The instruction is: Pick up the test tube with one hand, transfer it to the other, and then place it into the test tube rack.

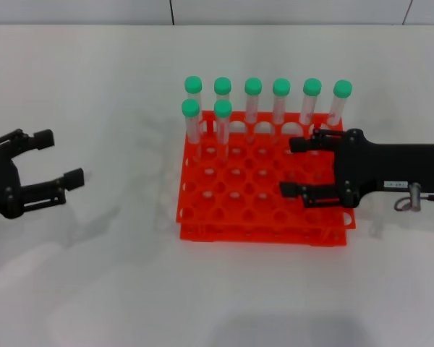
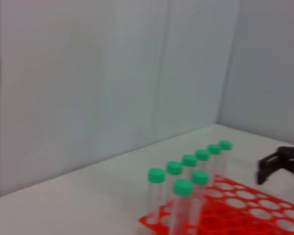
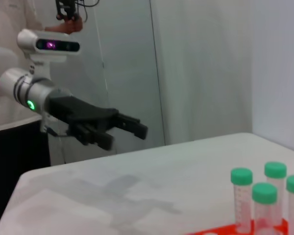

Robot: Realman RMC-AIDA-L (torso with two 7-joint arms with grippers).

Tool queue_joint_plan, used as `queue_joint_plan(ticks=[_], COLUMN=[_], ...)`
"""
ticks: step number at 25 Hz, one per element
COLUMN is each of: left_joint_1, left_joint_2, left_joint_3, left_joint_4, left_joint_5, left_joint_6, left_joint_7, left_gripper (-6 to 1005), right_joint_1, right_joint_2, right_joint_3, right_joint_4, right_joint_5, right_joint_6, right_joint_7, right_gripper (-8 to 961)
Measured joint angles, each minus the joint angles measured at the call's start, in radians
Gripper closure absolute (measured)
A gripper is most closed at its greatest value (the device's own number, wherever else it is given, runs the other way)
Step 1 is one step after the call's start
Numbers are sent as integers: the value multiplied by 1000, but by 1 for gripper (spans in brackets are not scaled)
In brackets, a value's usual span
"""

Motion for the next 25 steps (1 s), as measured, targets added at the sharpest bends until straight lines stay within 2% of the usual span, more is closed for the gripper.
queue_joint_plan(ticks=[4, 6, 11, 25], left_joint_1=[-27, -31, -49, -59], left_joint_2=[35, 44, 46, 47], left_joint_3=[-1, 0, 2, -1], left_joint_4=[-49, -59, -59, -58], left_joint_5=[3, 13, 57, 78], left_joint_6=[54, 63, 79, 81], left_joint_7=[2, 2, -3, -7], left_gripper=[111, 111, 111, 111], right_joint_1=[-11, -12, -13, -25], right_joint_2=[0, 3, 9, 14], right_joint_3=[0, 0, 0, 5], right_joint_4=[-2, -1, 5, 7], right_joint_5=[-7, -18, -26, -24], right_joint_6=[14, 15, 18, 23], right_joint_7=[-8, -12, -14, -14], right_gripper=[167, 141, 77, 77])
